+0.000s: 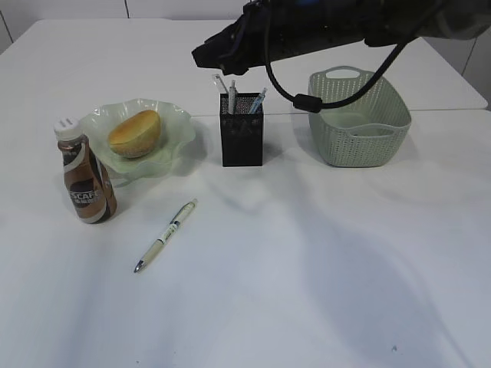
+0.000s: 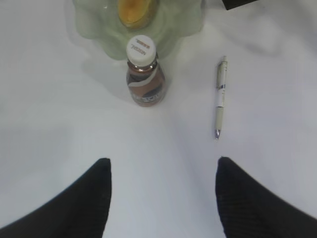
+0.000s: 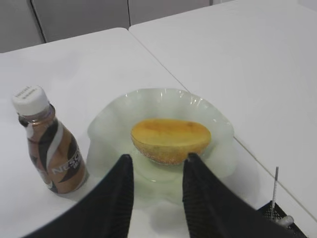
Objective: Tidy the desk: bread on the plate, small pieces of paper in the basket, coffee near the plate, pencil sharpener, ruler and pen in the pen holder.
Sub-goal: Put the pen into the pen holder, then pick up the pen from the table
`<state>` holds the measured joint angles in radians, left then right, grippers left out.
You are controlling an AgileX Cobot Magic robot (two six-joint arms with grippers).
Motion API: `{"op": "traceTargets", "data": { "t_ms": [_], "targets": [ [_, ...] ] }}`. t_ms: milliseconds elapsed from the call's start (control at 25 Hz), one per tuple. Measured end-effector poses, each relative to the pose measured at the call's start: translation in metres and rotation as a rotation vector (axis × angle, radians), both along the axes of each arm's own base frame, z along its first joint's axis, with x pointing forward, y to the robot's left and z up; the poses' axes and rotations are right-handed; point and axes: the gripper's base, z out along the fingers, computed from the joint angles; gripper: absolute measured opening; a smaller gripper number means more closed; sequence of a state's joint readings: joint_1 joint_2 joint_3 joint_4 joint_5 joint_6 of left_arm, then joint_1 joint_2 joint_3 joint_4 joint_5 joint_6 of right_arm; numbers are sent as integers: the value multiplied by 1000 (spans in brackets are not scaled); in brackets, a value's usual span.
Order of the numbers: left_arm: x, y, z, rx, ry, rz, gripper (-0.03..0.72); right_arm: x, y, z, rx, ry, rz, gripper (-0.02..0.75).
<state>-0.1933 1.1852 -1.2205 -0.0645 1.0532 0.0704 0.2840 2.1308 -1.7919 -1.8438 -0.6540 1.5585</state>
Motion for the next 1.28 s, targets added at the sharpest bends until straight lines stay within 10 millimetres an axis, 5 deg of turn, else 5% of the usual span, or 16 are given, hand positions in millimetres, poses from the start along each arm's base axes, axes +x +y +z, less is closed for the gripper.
{"op": "traceTargets", "data": {
  "t_ms": [360,840,1280],
  "targets": [
    [2,-7,1,-37,82,-44,466,-23,2,37,37,-33,120,281],
    [54,-57,-8,-12,194,-265,466,-43,-5,78,62,-101,159,281],
    [102,-81,-61,68,312,-286,466,-29,-63,91,76,-107,26,262]
  ]
}}
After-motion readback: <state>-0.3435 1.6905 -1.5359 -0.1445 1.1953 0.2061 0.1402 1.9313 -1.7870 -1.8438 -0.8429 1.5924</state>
